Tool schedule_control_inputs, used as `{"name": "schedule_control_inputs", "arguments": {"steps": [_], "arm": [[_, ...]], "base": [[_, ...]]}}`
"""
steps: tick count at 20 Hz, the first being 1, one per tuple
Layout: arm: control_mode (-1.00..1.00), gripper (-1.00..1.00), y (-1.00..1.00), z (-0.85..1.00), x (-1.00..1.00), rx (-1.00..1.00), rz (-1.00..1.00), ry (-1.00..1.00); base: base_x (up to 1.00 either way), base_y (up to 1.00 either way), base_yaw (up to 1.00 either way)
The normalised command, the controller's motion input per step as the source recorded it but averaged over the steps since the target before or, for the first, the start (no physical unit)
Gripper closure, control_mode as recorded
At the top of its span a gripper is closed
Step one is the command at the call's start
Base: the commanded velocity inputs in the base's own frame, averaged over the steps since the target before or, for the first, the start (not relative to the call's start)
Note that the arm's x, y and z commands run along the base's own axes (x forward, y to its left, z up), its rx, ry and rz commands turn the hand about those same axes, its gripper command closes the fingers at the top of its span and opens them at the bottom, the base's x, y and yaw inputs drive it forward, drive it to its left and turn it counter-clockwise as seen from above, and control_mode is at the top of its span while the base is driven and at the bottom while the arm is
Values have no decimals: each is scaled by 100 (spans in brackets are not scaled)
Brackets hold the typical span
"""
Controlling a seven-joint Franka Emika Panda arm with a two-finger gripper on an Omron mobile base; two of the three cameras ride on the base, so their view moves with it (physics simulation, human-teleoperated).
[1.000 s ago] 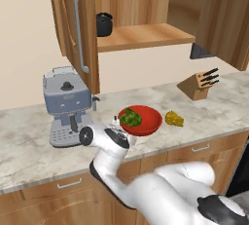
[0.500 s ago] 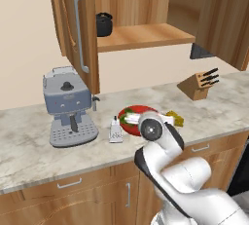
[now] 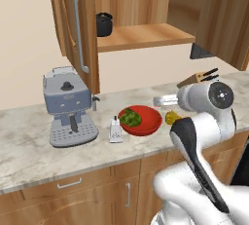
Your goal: Pick the cheese from the fridge and the cheese grater from the cabinet and place them next to the salad bowl.
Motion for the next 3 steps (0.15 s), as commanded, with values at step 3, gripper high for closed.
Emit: {"name": "schedule_control_inputs", "arguments": {"steps": [3], "arm": [[-100, -100, -16, 72, -100, 0, 15, -1]], "base": [[0, 0, 0]]}}
